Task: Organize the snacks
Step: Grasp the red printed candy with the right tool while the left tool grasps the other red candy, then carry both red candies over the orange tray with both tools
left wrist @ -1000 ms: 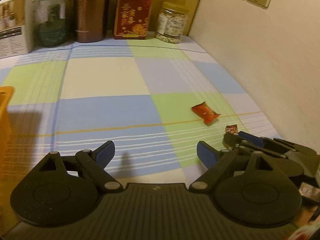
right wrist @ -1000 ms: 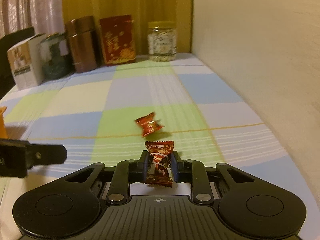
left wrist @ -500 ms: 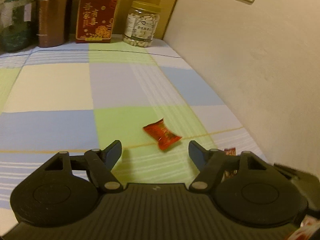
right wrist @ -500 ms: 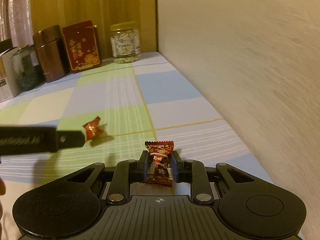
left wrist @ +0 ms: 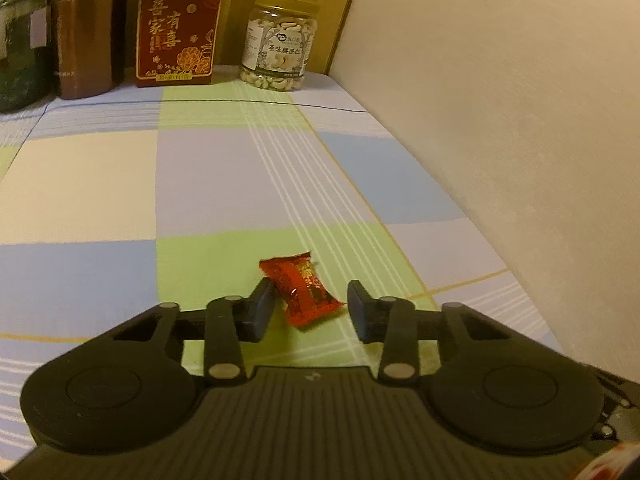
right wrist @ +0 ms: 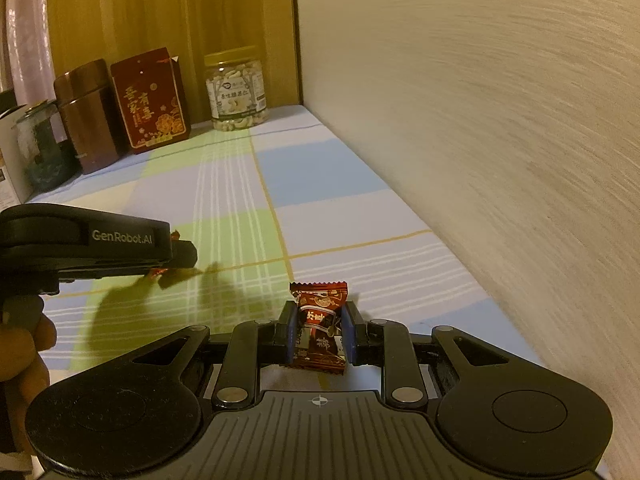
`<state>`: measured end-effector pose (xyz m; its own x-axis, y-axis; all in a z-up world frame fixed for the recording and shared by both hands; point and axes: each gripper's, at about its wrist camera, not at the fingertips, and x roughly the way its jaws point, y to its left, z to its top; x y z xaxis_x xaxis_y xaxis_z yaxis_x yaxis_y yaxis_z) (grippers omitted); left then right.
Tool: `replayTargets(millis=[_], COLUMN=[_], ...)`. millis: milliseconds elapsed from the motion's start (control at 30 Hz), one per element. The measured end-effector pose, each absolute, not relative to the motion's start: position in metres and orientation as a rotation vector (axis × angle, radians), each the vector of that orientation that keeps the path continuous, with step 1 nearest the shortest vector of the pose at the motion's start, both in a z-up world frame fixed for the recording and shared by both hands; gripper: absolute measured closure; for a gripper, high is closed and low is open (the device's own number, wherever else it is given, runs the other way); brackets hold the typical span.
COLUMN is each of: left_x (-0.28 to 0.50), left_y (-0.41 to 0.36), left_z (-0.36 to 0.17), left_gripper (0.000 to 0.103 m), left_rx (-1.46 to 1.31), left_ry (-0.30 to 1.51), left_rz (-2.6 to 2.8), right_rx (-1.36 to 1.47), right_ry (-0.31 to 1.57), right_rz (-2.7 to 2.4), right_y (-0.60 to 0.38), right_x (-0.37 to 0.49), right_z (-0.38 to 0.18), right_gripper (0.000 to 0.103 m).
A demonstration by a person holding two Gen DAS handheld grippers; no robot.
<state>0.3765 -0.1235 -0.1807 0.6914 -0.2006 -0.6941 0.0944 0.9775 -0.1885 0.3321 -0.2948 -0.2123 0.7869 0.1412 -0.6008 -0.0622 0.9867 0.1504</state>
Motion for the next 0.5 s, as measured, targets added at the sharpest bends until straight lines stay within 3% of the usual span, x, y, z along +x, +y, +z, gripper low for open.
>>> replayTargets(millis=[200, 500], left_x=[0.374, 0.331], left_y=[-0.119, -0.099], left_z=[-0.182, -0.176], left_gripper=[0.08, 0.082], left_rx=[-0.092, -0.054], left_ry=[0.795, 0.808], left_rz=[-0.179, -0.187], right_rx=[0.132, 0.148], right_ry=[0.658, 0.666], right_rz=[0.112, 0.137], right_y=[-0.295, -0.291], right_x=[0.332, 0.322], right_z=[-0.212, -0.202], right_gripper=[0.079, 0.079])
